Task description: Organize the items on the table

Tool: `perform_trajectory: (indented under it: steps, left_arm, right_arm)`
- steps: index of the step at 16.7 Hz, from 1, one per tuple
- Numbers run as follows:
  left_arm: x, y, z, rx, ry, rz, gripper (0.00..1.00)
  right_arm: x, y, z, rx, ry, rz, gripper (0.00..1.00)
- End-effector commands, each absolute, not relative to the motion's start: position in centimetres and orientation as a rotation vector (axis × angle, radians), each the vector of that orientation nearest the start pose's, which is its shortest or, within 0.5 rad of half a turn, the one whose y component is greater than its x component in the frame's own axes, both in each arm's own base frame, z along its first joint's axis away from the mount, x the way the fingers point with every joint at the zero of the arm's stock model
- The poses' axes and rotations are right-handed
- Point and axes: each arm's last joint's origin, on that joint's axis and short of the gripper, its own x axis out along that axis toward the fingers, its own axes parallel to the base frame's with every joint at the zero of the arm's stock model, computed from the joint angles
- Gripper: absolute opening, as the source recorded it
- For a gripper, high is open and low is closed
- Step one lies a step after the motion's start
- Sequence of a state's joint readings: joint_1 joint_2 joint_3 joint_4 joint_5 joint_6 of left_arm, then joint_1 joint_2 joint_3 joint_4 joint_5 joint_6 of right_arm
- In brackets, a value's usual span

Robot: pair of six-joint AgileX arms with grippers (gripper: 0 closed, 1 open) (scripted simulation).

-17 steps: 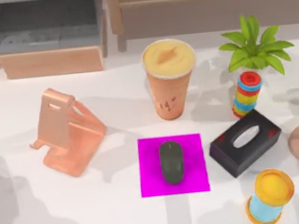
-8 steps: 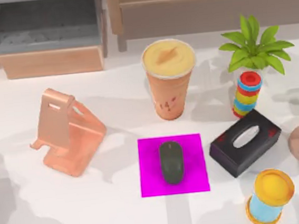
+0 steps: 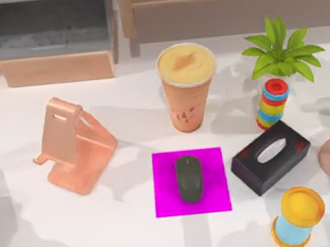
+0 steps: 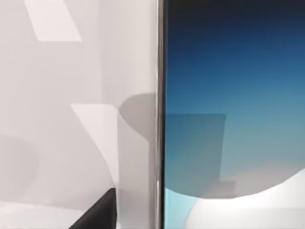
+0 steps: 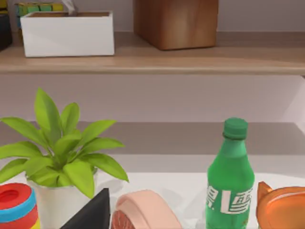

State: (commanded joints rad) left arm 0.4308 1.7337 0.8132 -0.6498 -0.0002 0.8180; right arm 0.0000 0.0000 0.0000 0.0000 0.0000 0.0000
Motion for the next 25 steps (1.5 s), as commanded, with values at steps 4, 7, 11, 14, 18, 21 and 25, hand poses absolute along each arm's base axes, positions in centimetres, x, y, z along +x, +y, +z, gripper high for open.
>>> perform_trajectory:
  steps: [4, 7, 11, 14, 18, 21, 25]
  left_arm:
    - [24.0, 11.1, 10.2, 0.302, 1.55, -0.301, 0.17]
    - [24.0, 11.1, 10.2, 0.302, 1.55, -0.301, 0.0]
    - [24.0, 11.1, 10.2, 0.302, 1.55, -0.301, 0.0]
    - [24.0, 11.1, 10.2, 0.302, 1.55, -0.301, 0.0]
    - [24.1, 11.1, 12.3, 0.299, 1.53, -0.297, 0.0]
    - [23.9, 11.0, 13.5, 0.288, 1.549, -0.309, 0.0]
    - [24.0, 11.0, 14.4, 0.296, 1.535, -0.3, 0.0]
  right_arm:
    - [10.6, -0.1, 16.0, 0.0, 0.0, 0.0, 1.0]
    - [10.6, -0.1, 16.0, 0.0, 0.0, 0.0, 1.0]
    - [10.6, -0.1, 16.0, 0.0, 0.0, 0.0, 1.0]
    - [10.6, -0.1, 16.0, 0.0, 0.0, 0.0, 1.0]
    - [10.6, -0.1, 16.0, 0.0, 0.0, 0.0, 1.0]
    - [10.6, -0.1, 16.0, 0.0, 0.0, 0.0, 1.0]
    - [10.6, -0.1, 16.0, 0.0, 0.0, 0.0, 1.0]
